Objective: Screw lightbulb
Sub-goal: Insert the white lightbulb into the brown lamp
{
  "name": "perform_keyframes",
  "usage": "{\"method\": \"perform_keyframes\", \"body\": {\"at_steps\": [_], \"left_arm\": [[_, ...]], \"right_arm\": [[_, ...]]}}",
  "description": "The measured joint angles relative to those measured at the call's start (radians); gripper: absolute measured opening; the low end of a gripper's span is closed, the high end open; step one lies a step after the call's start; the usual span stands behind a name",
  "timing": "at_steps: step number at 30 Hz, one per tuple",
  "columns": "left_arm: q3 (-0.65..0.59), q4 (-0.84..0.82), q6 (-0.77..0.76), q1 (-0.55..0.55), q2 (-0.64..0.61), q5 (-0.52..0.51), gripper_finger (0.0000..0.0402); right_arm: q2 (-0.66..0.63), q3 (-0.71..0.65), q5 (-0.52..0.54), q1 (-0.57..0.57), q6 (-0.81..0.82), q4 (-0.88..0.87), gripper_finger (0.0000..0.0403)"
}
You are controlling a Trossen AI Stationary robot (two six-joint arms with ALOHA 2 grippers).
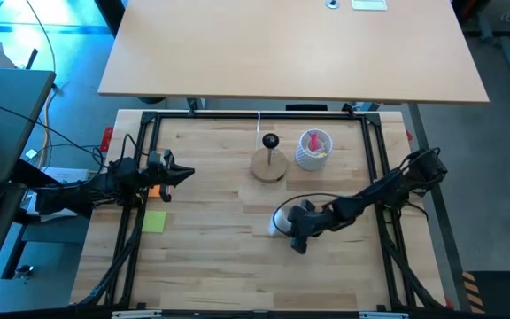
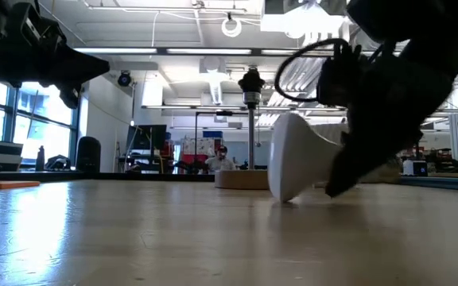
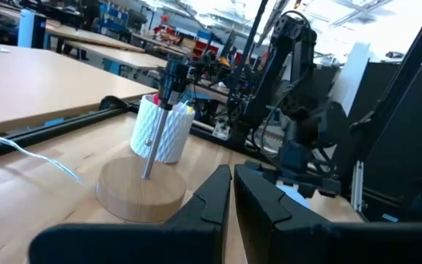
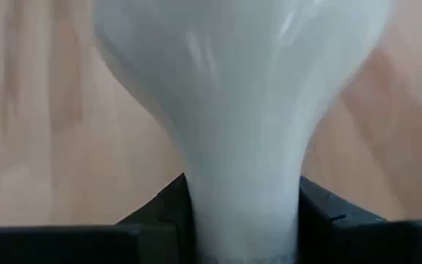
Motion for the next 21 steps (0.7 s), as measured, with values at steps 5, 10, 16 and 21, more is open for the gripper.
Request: {"method": "perform_keyframes", "body": {"at_steps": [5,10,16,21], "left_arm": [[0.0,0.004,0.007,0.0,0.0,-0.019,0.0017],[0.0,-0.002,0.018,0.0,0.0,-0.046,0.0017],[0.0,-0.004,0.017,0.0,0.0,-0.07,0.0017],[0.0,-0.006,0.017,0.0,0.0,-0.07,0.0017]], "right_arm": [[-0.001,0.023,-0.026,-0.007,0.006,-0.084,0.0178],[-0.001,0.097,-0.111,-0.031,-0.097,-0.176,0.0212],[-0.001,0.198,-0.147,-0.066,-0.182,-0.332,0.0241],[0.004,0.214,-0.146,-0.081,-0.252,-0.326,0.0259]]}}
